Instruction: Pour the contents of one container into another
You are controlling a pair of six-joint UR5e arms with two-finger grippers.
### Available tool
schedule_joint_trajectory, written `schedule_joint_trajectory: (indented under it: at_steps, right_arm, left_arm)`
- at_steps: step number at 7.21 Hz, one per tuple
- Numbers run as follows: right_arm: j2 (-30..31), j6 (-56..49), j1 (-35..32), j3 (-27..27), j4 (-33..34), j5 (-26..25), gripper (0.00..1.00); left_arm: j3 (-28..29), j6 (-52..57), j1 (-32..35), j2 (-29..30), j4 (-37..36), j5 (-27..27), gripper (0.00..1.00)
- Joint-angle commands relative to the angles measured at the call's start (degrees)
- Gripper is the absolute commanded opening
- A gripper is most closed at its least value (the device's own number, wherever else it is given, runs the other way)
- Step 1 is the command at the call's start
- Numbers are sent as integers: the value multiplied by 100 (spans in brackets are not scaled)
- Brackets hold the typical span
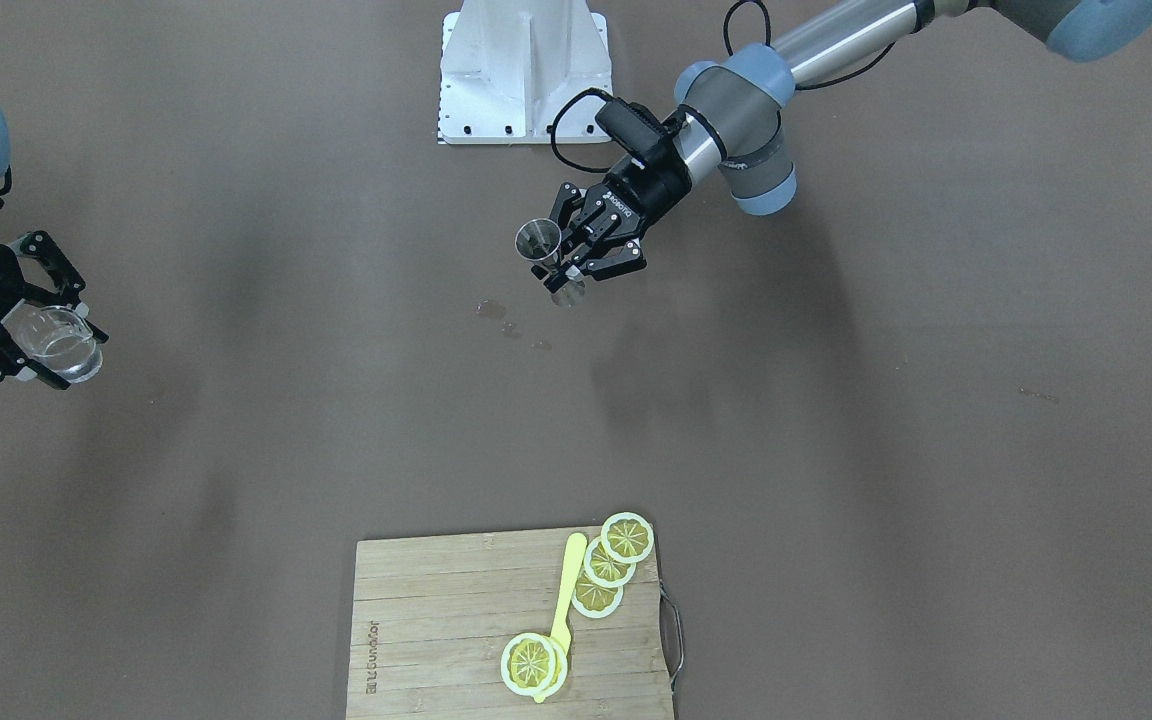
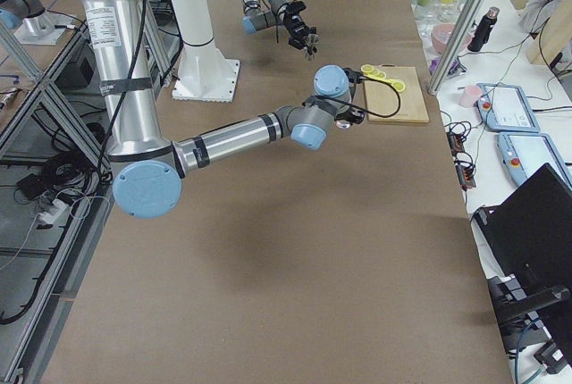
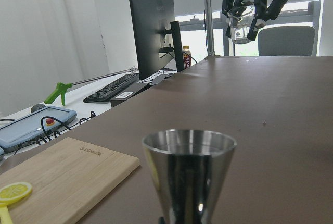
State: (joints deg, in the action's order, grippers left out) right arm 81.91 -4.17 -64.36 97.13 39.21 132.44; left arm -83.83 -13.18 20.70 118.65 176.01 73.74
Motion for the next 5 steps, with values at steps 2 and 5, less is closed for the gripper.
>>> schedule_joint_trajectory:
  at_steps: [2,5]
  right_arm:
    - [132,1064,72,-579,-1341,-568,0]
    - [238,1751,537,-1257,-2609,-1131,0]
  left_arm:
    - [-28,-9,345,-132,21,9,0]
    - [-553,-9,715,-859,56,18,0]
